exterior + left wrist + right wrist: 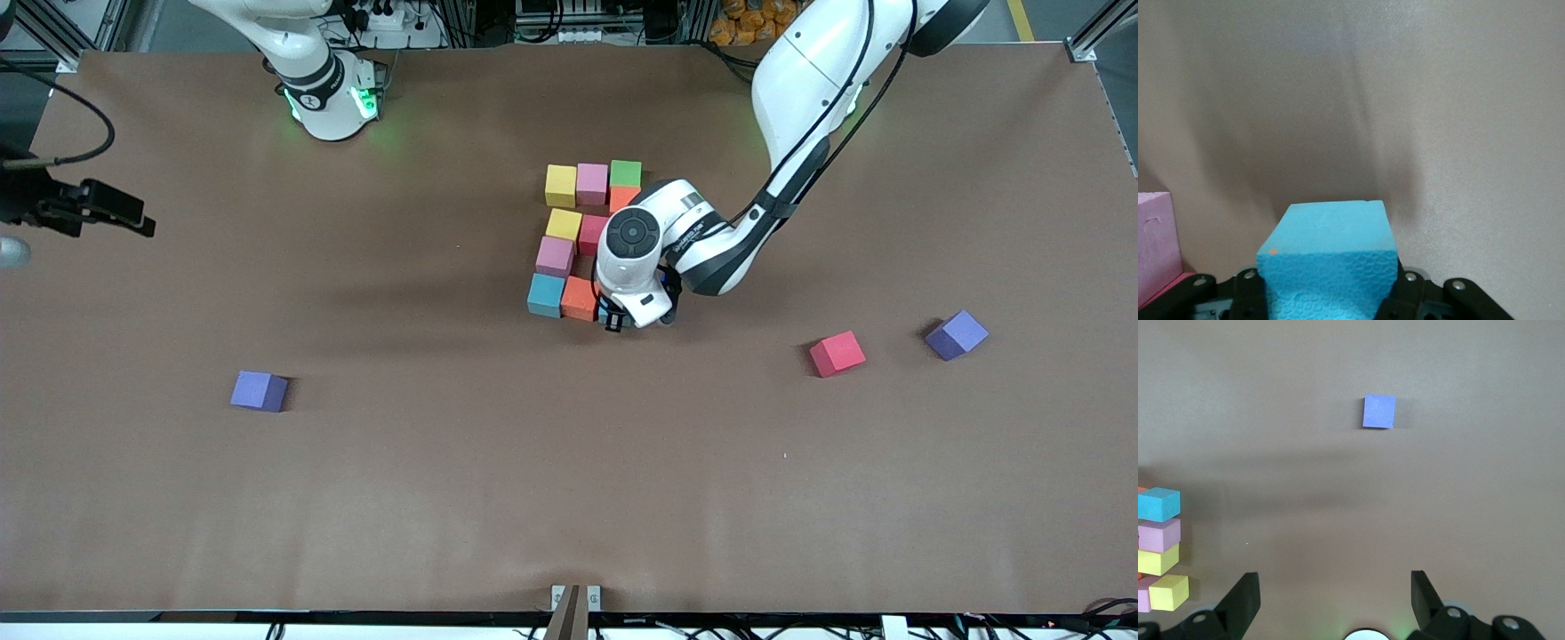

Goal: Form number 2 with 11 blocks
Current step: 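Lower the cyan cube beside the orange cube and open the left gripper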

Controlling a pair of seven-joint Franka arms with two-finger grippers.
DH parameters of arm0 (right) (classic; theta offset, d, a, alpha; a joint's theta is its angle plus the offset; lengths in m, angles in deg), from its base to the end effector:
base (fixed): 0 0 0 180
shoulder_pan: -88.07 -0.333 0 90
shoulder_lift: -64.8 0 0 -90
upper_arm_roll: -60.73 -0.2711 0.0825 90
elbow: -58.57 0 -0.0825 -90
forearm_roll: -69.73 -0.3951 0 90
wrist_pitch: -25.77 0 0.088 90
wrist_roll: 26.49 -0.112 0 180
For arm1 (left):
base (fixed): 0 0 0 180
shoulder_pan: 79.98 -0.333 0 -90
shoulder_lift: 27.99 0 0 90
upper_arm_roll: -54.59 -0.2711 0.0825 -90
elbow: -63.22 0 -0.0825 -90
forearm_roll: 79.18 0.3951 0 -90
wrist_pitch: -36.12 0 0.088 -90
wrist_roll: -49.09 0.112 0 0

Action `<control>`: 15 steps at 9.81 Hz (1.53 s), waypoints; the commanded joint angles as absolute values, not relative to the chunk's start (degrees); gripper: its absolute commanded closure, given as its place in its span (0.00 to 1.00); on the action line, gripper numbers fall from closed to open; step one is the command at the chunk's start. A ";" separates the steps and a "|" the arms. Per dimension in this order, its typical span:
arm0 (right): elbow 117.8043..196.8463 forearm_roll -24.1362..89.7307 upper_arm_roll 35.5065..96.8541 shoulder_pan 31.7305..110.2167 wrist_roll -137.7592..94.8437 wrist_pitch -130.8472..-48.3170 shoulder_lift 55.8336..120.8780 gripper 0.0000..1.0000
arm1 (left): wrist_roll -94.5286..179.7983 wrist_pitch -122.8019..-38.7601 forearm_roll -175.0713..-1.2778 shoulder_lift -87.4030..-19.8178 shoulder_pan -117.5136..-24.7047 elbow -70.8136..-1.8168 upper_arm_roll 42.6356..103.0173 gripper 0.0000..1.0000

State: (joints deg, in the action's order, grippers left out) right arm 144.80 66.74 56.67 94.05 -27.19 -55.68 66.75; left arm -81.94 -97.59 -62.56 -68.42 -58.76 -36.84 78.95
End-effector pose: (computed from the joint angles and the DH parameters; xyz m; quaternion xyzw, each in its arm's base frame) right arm 0.5581 -0.0129 0.5748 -0.9977 0.0204 0.0583 0.0278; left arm 0.4574 -0.4469 0.1468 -0.7741 -0.6318 0.0352 0.0190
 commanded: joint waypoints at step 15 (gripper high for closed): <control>141.64 68.94 55.90 95.45 -27.02 -53.59 65.51 0.00 | -81.53 -95.11 -62.13 -63.86 -59.68 -35.39 79.29 0.00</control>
